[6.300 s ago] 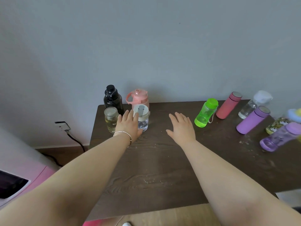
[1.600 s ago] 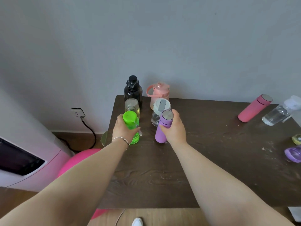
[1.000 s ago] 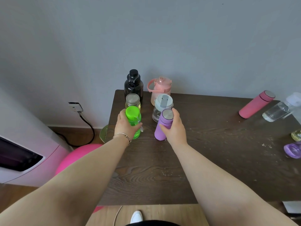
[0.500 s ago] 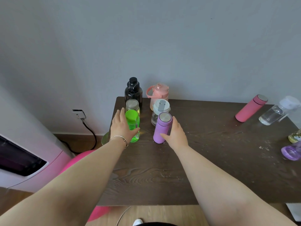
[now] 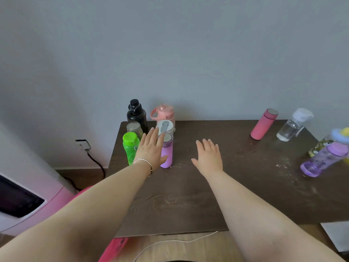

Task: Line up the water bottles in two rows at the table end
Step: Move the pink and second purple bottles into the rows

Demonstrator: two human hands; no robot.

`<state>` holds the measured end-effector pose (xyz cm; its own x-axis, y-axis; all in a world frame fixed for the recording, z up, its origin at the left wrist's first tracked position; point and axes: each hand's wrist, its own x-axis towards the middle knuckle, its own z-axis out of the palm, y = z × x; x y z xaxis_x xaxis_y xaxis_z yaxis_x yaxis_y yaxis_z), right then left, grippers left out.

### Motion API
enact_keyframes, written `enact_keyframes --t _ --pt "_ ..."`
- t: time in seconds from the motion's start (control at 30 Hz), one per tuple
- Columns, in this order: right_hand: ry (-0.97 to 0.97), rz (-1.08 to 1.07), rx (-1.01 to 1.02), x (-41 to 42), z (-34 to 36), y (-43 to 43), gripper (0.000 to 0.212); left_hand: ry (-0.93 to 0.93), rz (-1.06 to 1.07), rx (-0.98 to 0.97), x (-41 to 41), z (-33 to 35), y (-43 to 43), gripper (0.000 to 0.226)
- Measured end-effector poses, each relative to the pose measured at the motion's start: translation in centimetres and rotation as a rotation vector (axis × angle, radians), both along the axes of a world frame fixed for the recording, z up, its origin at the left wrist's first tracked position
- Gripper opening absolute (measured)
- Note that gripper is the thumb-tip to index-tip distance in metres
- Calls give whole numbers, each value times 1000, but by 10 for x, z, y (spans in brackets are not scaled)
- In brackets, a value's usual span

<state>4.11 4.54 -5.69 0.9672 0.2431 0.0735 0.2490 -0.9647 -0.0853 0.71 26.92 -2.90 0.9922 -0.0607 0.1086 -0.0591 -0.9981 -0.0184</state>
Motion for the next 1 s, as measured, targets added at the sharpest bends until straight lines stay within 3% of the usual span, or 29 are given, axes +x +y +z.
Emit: enact_keyframes --t 0.4,1.0 --pt "-13 -174 8 -11 13 -179 77 60 -95 125 18 6 -167 90" --pt "-106 -476 114 -11 32 -407 77 23 -253 83 70 21 -385 88"
